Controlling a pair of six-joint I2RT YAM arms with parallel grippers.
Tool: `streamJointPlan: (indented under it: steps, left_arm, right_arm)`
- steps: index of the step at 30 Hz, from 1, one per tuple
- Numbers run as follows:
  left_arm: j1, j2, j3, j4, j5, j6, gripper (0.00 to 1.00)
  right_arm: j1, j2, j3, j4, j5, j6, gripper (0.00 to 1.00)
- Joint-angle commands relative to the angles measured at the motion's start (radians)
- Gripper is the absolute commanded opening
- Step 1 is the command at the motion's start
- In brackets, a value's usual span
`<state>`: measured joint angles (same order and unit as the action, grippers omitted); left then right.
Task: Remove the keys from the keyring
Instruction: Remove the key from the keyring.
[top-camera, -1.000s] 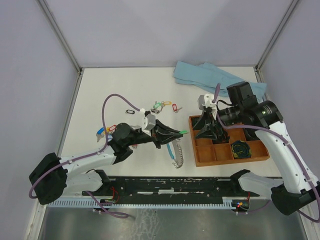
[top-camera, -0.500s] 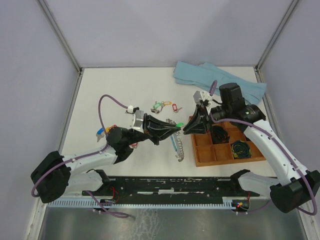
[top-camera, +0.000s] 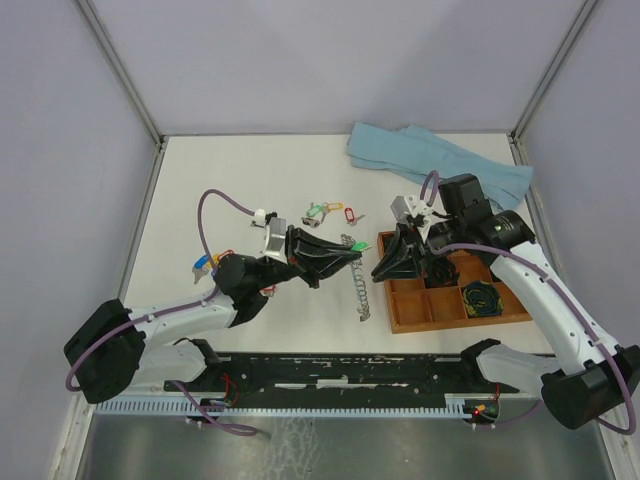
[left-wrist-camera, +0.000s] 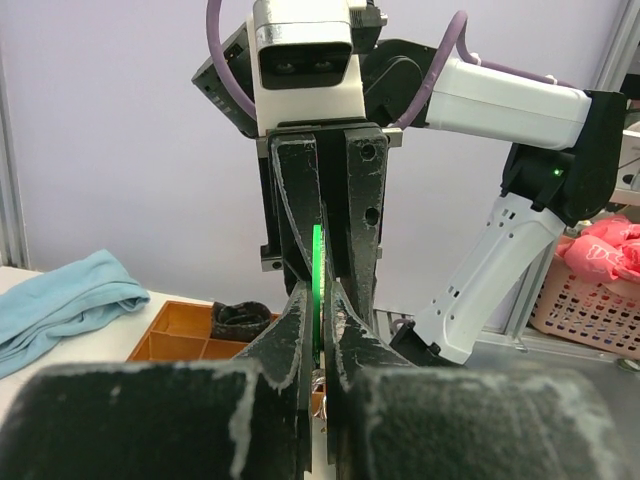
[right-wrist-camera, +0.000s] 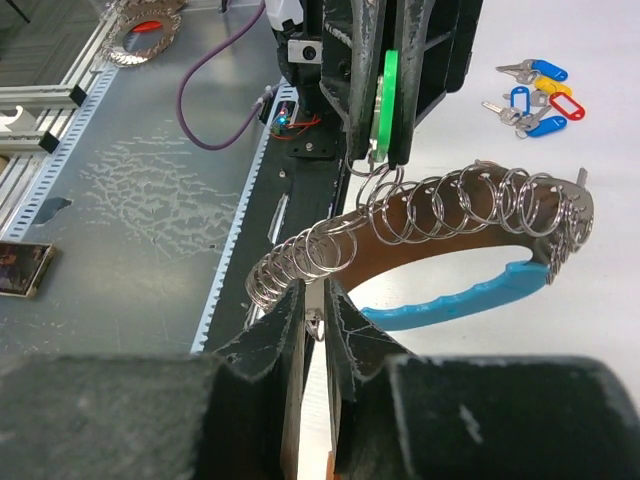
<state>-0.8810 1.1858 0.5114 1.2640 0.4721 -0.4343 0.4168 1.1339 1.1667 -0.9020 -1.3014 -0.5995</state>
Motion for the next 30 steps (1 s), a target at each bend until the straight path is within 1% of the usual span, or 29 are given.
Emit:
streamJointPlan:
  steps: [1,6,10,19,24,30]
  left_arm:
    - [0.004,0.012,0.029,0.09,-0.02,-0.05,0.03]
    - [0.004,0.028,0.039,0.107,-0.013,-0.067,0.03]
    - [0.004,0.04,0.048,0.117,-0.005,-0.077,0.03]
    - [0.003,0.059,0.059,0.134,0.008,-0.1,0.03]
    - [0.002,0.07,0.067,0.145,0.013,-0.111,0.03]
    - [0.002,0.083,0.075,0.149,0.016,-0.119,0.03]
  right_arm:
    - [0.003,-0.023,0.011,0.026,-0.025,-0.03,0.19]
    - [0.034,-0.022,-0.02,0.153,0.024,0.066,0.2]
    - [0.061,-0.015,-0.029,0.21,0.083,0.107,0.2]
    - [0.065,-0.016,-0.024,0.24,0.105,0.119,0.21]
    - [0.067,-0.017,-0.028,0.249,0.106,0.119,0.25]
    - [0.067,-0.018,-0.006,0.241,0.105,0.124,0.31]
